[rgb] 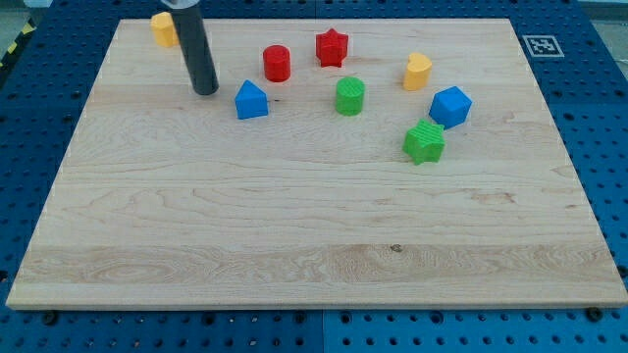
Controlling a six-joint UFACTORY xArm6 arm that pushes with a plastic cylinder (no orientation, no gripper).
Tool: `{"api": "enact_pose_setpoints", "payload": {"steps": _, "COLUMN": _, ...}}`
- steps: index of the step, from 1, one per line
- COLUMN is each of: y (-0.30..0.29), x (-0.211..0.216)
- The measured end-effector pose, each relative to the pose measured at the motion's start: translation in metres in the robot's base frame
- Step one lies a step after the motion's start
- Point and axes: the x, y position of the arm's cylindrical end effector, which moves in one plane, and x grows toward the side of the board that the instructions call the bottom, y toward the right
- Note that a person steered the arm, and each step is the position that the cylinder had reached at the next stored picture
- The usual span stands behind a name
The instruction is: Move your arm to the center right
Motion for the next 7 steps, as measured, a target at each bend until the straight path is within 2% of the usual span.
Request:
{"api": "enact_pose_setpoints", "payload": {"steps": 2, "y": 0.110, "x": -0.008}}
{"api": "enact_pose_setpoints", "payload": {"steps": 3, "y": 0.147, "x": 0.007}}
{"api": "enact_pose_setpoints", "payload": {"steps": 5, "y": 0.155, "x": 0.071}}
{"api": "enact_pose_setpoints", "payload": {"steps": 7, "y": 0.232, "x": 0.172}}
